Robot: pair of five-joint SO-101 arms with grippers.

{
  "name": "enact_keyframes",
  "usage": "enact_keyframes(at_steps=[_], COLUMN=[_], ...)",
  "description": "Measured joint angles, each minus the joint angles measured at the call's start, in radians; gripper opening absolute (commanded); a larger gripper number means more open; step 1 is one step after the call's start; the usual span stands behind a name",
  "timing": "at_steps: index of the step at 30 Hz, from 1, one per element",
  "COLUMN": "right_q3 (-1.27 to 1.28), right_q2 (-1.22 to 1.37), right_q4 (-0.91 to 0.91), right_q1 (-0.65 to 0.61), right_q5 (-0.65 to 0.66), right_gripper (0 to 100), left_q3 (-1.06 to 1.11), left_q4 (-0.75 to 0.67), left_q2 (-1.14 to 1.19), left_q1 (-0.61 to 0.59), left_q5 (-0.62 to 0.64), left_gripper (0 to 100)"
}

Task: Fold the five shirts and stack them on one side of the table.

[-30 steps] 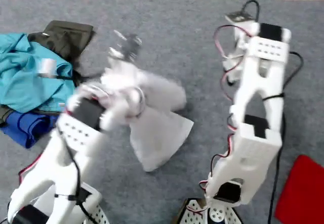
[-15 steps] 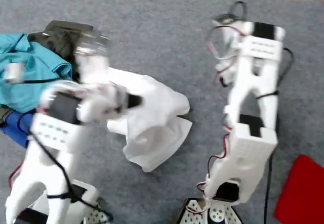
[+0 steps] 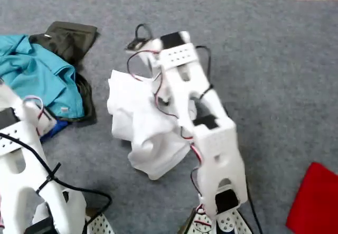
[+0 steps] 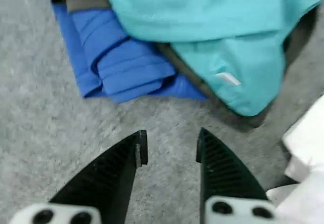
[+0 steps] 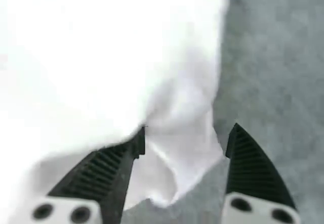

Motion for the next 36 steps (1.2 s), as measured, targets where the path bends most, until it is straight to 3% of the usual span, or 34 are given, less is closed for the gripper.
enact_keyframes(at_steps=[4,6,11,18,30,36], right_q3=[-0.123,-0.186,-0.207,0.023,0.575,0.819], right_q2=[0.172,0.218,0.236,0.114,-0.245,-0.479], right_q4=[0.0,0.0,0.0,0.0,0.0,0.0], right_q1=[0.009,0.04,0.109,0.23,0.572,0.658], right_q5=[-0.064,-0.092,-0.12,-0.117,0.187,0.402], right_gripper=[3.3,5.9,1.2,0.6,1.2,21.6], left_q3=[0.038,0.041,0.048,0.058,0.097,0.11], left_q4=[-0.011,-0.011,-0.018,-0.04,-0.13,-0.232], left_q2=[0.0,0.0,0.0,0.0,0.0,0.0], left_q1=[-0.003,-0.003,-0.003,0.095,0.339,0.428], left_q5=[-0.002,-0.002,-0.002,-0.002,0.006,0.006], left_gripper=[12,12,12,12,12,13])
